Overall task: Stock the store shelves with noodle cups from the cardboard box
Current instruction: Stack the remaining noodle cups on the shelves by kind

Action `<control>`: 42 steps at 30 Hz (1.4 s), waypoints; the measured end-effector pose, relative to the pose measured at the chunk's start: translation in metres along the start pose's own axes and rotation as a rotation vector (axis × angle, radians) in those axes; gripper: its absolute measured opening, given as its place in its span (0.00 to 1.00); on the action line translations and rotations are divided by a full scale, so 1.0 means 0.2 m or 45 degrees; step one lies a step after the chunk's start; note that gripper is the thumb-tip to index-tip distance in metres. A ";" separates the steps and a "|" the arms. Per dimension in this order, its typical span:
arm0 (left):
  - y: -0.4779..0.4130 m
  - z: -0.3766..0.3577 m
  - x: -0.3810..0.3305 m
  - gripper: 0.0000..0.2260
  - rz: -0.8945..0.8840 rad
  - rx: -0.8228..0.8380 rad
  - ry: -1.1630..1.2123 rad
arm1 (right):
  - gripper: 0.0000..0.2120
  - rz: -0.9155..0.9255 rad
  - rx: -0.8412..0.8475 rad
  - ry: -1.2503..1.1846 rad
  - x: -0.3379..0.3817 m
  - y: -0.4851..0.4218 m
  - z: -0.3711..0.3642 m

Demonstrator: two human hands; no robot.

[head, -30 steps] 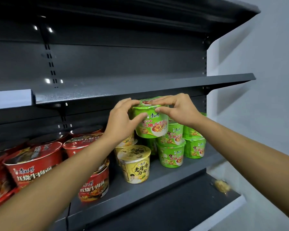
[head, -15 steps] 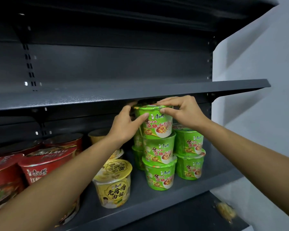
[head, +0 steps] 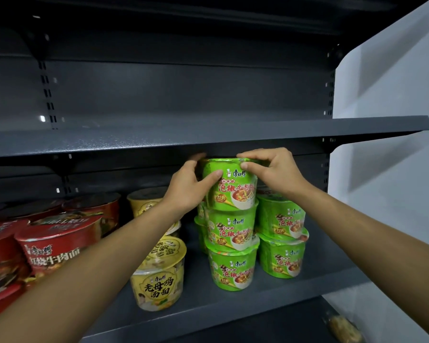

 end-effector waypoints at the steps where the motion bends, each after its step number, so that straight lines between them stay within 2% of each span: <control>1: 0.00 -0.01 0.00 0.30 0.007 0.006 -0.014 | 0.11 -0.018 -0.010 -0.015 -0.01 -0.01 0.00; 5: -0.01 -0.03 -0.01 0.33 0.024 -0.010 -0.029 | 0.09 -0.032 -0.027 -0.039 -0.03 -0.03 0.00; 13: -0.07 -0.20 -0.07 0.30 0.052 -0.043 0.000 | 0.09 -0.002 -0.115 0.015 -0.10 -0.02 0.12; 28: -0.23 -0.57 -0.16 0.27 0.132 0.015 0.074 | 0.09 -0.106 -0.231 0.061 -0.35 0.01 0.39; 42: -0.23 -0.65 -0.21 0.26 0.077 0.050 0.047 | 0.10 -0.064 -0.179 0.039 -0.42 0.02 0.48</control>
Point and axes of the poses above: each hand's wrist, its own y-axis away from the middle knuckle, its own z-axis out of the back of the hand, x = y × z, the point moved 2 cm from there along -y, towards the middle knuckle, and after that the axes turned 4 degrees about z, right-handed, at the moved point
